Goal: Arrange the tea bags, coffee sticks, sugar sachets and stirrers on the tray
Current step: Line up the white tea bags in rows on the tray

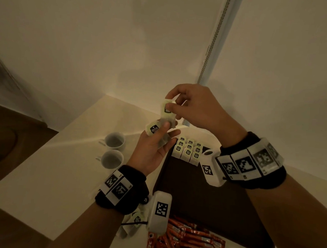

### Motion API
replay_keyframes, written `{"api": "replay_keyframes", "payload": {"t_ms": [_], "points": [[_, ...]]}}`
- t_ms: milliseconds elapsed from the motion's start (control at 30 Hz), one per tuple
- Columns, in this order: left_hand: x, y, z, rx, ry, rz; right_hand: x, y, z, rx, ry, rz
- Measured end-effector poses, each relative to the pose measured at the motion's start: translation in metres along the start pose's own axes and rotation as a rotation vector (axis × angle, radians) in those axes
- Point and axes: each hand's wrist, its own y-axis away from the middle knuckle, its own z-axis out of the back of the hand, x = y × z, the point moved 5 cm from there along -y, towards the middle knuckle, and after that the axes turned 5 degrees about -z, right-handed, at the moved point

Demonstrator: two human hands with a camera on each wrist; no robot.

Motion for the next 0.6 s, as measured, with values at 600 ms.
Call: {"api": "replay_keyframes", "payload": {"t_ms": [600], "points": [[0.011,-0.007,0.014,-0.042,-0.157,-0.004,-0.027,0.002,0.0,0.038,-0.049,-0.033]]}}
